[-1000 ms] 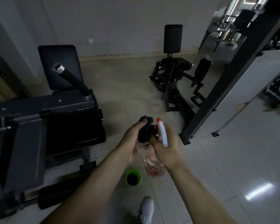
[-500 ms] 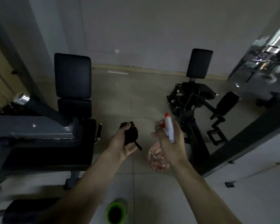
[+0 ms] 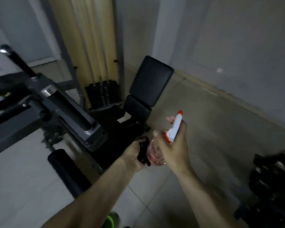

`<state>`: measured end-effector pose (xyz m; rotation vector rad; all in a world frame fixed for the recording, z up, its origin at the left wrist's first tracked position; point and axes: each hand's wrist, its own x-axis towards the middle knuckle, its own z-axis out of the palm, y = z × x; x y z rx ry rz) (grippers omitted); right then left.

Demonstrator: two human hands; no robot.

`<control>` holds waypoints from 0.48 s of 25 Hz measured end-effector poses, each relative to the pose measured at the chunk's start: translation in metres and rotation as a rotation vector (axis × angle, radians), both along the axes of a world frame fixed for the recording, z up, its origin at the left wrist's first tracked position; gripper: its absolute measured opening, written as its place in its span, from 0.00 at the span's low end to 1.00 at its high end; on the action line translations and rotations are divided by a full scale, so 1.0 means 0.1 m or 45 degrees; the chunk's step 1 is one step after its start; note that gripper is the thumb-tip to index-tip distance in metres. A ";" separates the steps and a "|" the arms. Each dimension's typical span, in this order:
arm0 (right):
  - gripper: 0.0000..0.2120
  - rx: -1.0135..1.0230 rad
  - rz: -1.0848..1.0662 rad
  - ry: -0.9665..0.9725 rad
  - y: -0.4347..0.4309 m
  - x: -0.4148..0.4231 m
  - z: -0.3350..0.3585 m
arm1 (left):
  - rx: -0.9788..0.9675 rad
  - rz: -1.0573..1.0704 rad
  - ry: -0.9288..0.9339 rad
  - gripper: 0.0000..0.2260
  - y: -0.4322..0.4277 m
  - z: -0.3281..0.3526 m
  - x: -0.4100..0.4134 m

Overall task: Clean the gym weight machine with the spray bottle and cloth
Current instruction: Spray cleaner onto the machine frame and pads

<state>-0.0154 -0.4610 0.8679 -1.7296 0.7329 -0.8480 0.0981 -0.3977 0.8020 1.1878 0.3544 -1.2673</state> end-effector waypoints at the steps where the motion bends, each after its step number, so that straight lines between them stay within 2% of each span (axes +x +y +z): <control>1: 0.32 -0.051 0.096 0.044 -0.10 0.05 -0.05 | 0.025 0.052 0.001 0.12 -0.03 -0.01 0.01; 4: 0.31 -0.076 0.400 0.094 -0.31 0.37 -0.24 | 0.098 0.309 -0.031 0.11 0.06 -0.12 0.18; 8: 0.31 -0.042 0.860 0.297 -0.40 0.92 -0.64 | 0.231 0.714 -0.073 0.12 0.34 -0.37 0.51; 12: 0.31 -0.148 1.361 0.416 -0.58 1.53 -0.98 | 0.263 0.843 -0.015 0.08 0.41 -0.66 0.66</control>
